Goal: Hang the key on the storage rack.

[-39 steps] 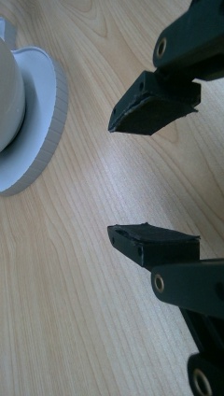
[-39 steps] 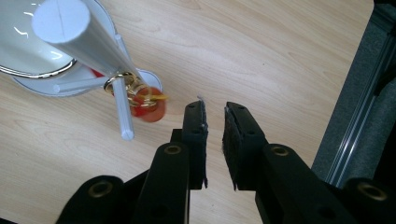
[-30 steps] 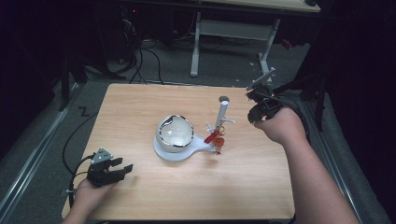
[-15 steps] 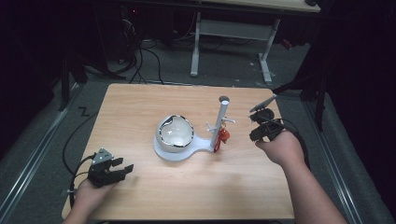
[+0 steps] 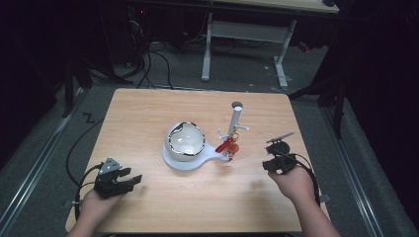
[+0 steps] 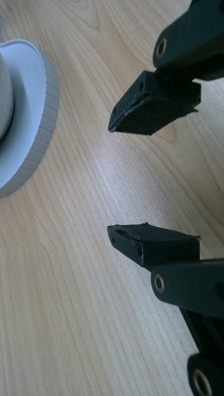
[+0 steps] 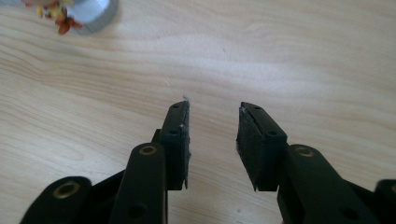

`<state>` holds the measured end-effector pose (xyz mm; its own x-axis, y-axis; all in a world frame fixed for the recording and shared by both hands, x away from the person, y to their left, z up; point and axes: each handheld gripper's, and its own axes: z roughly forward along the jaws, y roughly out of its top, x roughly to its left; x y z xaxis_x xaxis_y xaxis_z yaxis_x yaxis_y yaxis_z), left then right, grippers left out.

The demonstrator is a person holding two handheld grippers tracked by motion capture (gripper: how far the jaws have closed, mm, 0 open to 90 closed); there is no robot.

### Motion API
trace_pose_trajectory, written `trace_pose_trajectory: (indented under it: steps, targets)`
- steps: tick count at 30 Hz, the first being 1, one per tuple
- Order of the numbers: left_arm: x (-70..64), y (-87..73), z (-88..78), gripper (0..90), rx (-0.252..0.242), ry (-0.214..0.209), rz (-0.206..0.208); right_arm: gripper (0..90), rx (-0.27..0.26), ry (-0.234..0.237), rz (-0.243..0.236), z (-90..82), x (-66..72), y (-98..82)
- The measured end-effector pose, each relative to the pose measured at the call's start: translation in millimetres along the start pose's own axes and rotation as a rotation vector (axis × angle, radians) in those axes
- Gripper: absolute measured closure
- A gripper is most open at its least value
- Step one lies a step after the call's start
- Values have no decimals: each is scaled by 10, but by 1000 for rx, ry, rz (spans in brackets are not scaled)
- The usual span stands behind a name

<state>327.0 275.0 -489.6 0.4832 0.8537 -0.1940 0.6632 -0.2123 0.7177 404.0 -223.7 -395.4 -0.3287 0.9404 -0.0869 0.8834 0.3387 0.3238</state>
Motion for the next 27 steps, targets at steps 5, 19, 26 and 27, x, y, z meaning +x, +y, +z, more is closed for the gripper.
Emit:
trace_pose_trajectory:
  steps: [5, 19, 26, 27]
  targets:
    - [-14, -6, 7, 436, 4, 2, 8, 606, -29, 10, 40, 179, -15, -223]
    - [12, -8, 28, 433, 11, 14, 6, 453, -302, -14, 106, 393, -35, -946]
    - [10, -9, 42, 433, 16, 14, 11, 421, -311, -58, 102, 498, -83, -1020]
    - [8, -11, 41, 433, 14, 13, 12, 423, -315, -53, 112, 505, -90, -1023]
